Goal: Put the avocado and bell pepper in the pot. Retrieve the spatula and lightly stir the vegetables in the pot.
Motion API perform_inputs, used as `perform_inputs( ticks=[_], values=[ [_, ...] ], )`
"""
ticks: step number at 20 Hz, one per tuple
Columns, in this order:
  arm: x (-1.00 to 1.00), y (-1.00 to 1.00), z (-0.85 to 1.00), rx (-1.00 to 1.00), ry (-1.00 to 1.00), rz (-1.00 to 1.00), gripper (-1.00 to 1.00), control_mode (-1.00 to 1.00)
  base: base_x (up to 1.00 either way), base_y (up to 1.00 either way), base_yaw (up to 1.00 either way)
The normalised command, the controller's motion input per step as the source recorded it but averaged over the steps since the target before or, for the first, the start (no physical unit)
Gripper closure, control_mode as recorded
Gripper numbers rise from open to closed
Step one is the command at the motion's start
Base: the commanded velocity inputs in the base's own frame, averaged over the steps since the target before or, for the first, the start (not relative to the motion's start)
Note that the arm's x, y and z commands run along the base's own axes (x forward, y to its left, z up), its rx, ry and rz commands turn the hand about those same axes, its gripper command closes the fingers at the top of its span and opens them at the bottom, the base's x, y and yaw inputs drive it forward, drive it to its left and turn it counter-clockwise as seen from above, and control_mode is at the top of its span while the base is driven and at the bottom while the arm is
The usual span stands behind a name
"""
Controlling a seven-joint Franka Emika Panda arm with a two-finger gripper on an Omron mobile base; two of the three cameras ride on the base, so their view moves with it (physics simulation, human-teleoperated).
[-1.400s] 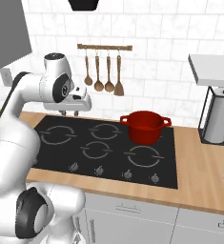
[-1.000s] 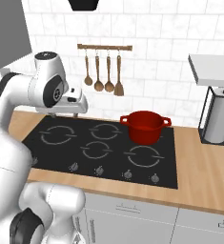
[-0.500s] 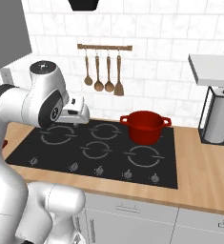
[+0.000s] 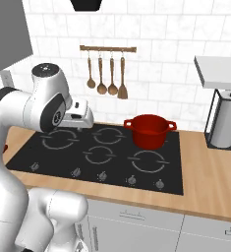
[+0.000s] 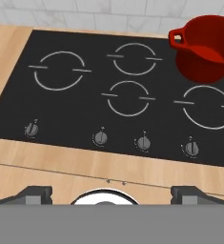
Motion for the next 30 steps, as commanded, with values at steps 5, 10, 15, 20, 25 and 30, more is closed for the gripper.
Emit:
perform_inputs(
  ticks=[5, 10, 15, 20, 25, 30],
  values=[
    [-0.01, -0.01, 0.00, 0.00, 0.00, 0.00, -1.00, -1.00, 0.00, 0.00, 0.00],
    [-0.05, -0.11, 0.00, 0.00, 0.00, -0.06, -1.00, -1.00, 0.00, 0.00, 0.00],
    [-0.04, -0.16, 0.00, 0.00, 0.02, -0.25, -1.00, -1.00, 0.00, 0.00, 0.00],
    [0.00, 0.00, 0.00, 0.00, 0.00, 0.00, -1.00, 1.00, -0.02, -0.38, -0.24],
    [0.00, 0.00, 0.00, 0.00, 0.00, 0.00, -1.00, 1.00, -0.10, -0.62, -0.29],
    [0.00, 0.00, 0.00, 0.00, 0.00, 0.00, -1.00, 1.00, -0.12, -0.74, -0.32]
  ],
)
